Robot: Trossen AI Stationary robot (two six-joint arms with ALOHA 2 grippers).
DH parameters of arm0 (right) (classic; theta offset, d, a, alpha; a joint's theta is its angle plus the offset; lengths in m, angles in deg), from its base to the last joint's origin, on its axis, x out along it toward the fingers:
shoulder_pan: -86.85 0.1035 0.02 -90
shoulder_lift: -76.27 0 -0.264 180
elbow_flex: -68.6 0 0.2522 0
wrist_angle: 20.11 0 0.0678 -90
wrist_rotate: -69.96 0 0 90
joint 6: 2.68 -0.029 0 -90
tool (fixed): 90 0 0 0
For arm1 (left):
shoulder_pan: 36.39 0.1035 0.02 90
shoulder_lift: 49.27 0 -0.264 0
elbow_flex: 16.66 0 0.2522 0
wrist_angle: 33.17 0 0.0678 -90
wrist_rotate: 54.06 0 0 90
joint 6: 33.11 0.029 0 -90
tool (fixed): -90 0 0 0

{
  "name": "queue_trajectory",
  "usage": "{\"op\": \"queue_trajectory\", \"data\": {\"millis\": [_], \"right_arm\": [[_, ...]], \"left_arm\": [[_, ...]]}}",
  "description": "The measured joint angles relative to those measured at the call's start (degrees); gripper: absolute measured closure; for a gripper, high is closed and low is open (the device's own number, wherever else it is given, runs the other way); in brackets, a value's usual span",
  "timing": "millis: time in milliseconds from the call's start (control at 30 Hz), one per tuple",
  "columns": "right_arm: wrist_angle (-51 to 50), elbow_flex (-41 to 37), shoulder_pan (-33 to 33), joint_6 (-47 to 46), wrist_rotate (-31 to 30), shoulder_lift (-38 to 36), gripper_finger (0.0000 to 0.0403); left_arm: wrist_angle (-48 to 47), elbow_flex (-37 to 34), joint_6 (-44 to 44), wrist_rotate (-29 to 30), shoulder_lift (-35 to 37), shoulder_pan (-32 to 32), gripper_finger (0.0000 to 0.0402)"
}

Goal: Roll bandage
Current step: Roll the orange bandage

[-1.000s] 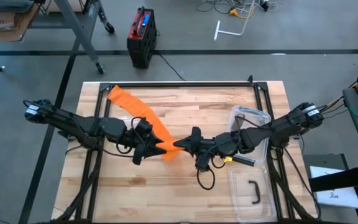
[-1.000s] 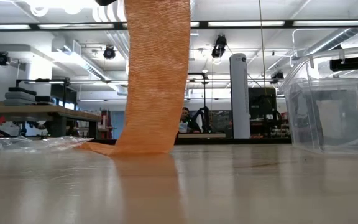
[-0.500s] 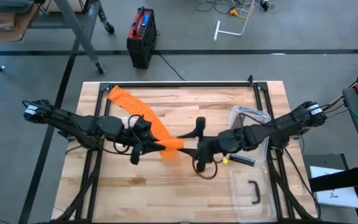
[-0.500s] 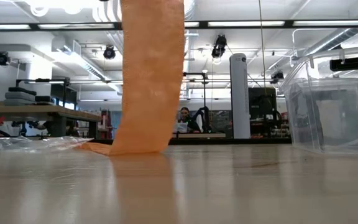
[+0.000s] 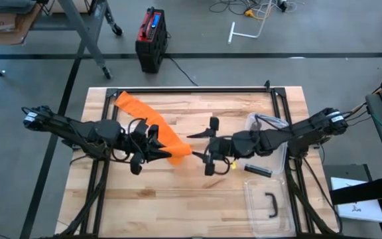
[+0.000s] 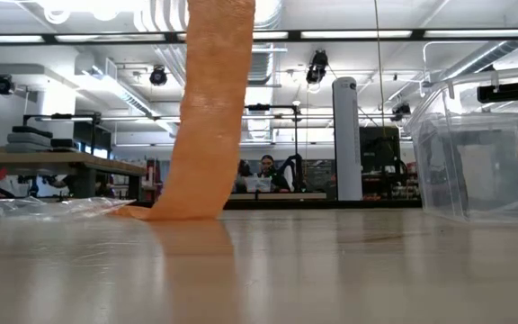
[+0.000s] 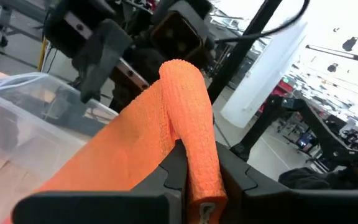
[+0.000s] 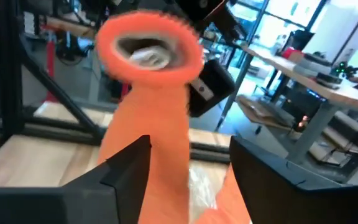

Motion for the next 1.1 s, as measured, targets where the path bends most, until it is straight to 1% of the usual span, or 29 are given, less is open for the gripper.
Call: {"op": "queue_trajectory", "data": {"millis": [67, 167, 233, 267, 333, 433, 467, 567, 667, 833, 1100], "right_arm": [[0.0, 0.0, -1.3, -0.9, 2.8, 0.0, 0.0209], [-0.2, 0.0, -3.2, -2.2, 11.8, 0.0, 0.0233], [0.3, 0.0, -4.0, -2.7, 18.1, 0.0, 0.0254], [0.6, 0.0, -4.2, -2.5, 20.3, 0.0, 0.0267], [0.8, 0.0, -4.3, -1.5, 22.1, 0.0, 0.0302], [0.8, -0.1, -4.4, 0.4, 22.1, 0.0, 0.0373], [0.8, -0.1, -4.4, 0.4, 22.1, 0.0, 0.0388], [0.2, -0.3, -4.2, 0.5, 22.1, 0.0, 0.0393], [-1.7, -0.4, -3.4, 1.2, 22.7, 0.0, 0.0401], [-4.1, -0.7, -1.4, 1.2, 23.6, 0.0, 0.0402], [-8.0, -0.6, 1.9, -0.2, 23.1, 0.0, 0.0402]], "left_arm": [[0.4, 0.0, 0.5, -1.0, 0.0, 0.0, 0.0367], [0.6, 0.0, 1.5, -1.1, 0.0, 0.0, 0.0367], [0.8, 0.0, 2.0, -1.1, 0.0, 0.0, 0.0367], [0.9, 0.0, 2.4, -1.1, 0.0, 0.0, 0.0367], [1.3, 0.0, 3.1, -1.1, 0.0, 0.0, 0.0367], [2.3, 0.0, 3.3, -0.9, 0.0, 0.0, 0.0367], [2.6, 0.0, 3.3, -0.9, 0.0, 0.0, 0.0367], [3.2, 0.0, 3.4, -0.6, 0.0, 0.0, 0.0366], [3.2, 0.0, 3.5, 1.0, 0.0, 0.0, 0.0366], [3.3, 0.0, 4.5, 3.5, 0.4, 0.4, 0.0366], [2.8, 0.0, 5.6, 3.7, 1.2, 1.5, 0.0366]]}}
